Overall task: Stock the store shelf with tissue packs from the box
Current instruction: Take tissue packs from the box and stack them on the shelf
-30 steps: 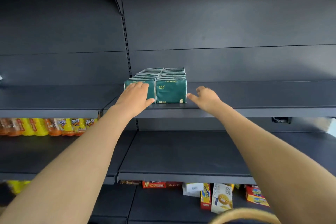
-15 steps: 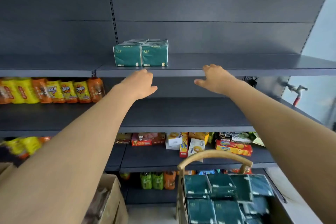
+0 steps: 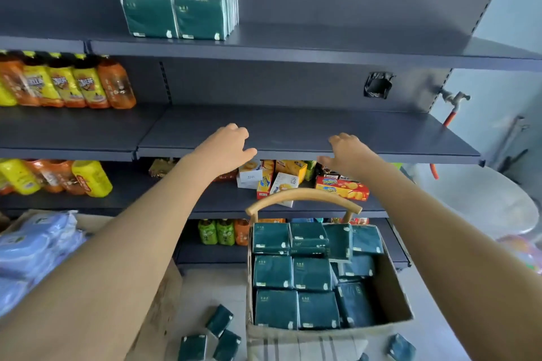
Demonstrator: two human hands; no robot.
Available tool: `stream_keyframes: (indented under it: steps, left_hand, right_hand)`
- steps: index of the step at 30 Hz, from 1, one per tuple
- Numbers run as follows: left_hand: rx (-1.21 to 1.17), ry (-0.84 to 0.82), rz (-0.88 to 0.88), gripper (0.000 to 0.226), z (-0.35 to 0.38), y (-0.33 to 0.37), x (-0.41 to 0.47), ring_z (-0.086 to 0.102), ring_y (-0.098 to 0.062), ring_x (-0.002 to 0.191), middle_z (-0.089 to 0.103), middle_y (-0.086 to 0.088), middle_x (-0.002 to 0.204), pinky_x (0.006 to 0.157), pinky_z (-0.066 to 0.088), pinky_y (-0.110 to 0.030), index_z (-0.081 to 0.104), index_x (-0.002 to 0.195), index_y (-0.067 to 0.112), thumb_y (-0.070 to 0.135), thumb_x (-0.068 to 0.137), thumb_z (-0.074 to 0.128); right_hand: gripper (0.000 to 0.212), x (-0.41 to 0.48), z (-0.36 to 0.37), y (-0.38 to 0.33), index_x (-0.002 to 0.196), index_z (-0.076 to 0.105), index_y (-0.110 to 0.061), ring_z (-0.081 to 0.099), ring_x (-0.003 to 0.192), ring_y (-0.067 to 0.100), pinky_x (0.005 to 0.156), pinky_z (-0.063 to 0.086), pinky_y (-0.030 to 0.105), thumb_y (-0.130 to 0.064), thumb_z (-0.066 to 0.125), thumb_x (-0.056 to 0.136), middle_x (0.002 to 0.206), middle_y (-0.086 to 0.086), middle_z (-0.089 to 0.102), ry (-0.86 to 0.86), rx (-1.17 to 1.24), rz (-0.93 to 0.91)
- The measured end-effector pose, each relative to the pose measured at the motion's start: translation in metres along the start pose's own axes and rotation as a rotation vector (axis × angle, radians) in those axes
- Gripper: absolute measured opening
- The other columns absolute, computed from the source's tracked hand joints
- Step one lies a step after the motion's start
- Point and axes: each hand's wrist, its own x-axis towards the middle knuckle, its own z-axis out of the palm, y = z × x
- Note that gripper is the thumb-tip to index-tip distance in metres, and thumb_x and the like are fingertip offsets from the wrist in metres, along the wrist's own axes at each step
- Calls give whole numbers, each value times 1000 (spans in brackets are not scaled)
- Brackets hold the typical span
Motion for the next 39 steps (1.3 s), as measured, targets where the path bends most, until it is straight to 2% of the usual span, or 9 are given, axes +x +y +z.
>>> stream_keyframes:
  steps: [7,11,16,21,25,28,32,36,39]
  left_hand:
    - [-59,-122,-157,43,114,40,10,50,-25,116,50,-10,127,94,42,-37,50,129,8,33,95,49]
    - [-34,-252,-205,32,182,51,5,55,-21,100,52,-7,118,82,45,-33,55,118,11,33,95,48]
    - [-11,-403,-260,44,246,55,-4,49,-23,118,48,-9,132,94,41,-33,47,131,7,35,97,45]
    - [-59,-420,-228,41,293,57,5,49,-21,119,49,-7,132,93,42,-33,47,132,7,32,99,41]
    - [-83,-386,-207,38,321,57,27,50,-23,114,51,-9,127,87,41,-31,49,127,5,29,99,42]
    - [-103,-393,-233,38,343,55,42,51,-25,113,53,-11,124,88,44,-34,52,124,3,30,98,44]
    - [-116,-417,-277,38,362,53,53,50,-26,113,52,-13,123,87,43,-34,52,122,2,31,97,47]
    - [-137,-418,-283,41,370,51,63,49,-28,115,51,-14,125,91,43,-36,50,124,1,30,95,52]
    - [-139,-409,-266,44,371,48,71,47,-28,118,50,-14,127,95,38,-34,49,126,0,29,93,56]
  right_hand:
    - [57,22,101,87,136,39,-4,43,122,32,96,40,39,-44,45,95,132,17,46,-238,-2,-74]
    - [60,34,157,122,138,37,-2,41,125,33,99,41,40,-45,43,96,135,19,45,-375,16,-64]
    - [57,38,213,142,139,33,1,34,131,35,104,33,39,-38,42,98,142,22,35,-488,48,-28]
    - [58,42,264,159,141,30,-3,27,135,31,106,32,40,-34,48,96,145,14,31,-476,108,74]
    - [66,44,292,165,146,22,-5,25,136,27,107,33,39,-31,53,95,152,6,17,-446,152,155]
    - [73,49,308,167,147,20,-7,31,130,27,100,40,38,-26,62,90,147,8,18,-385,205,208]
    - [89,55,320,169,150,14,-13,32,130,30,103,40,38,-23,72,83,146,12,15,-413,284,312]
    - [80,56,318,171,141,33,-13,44,120,31,97,44,41,-22,78,76,133,11,31,-418,381,413]
    - [67,49,309,177,131,43,-10,53,97,27,86,46,34,-21,78,75,128,11,34,-416,490,558]
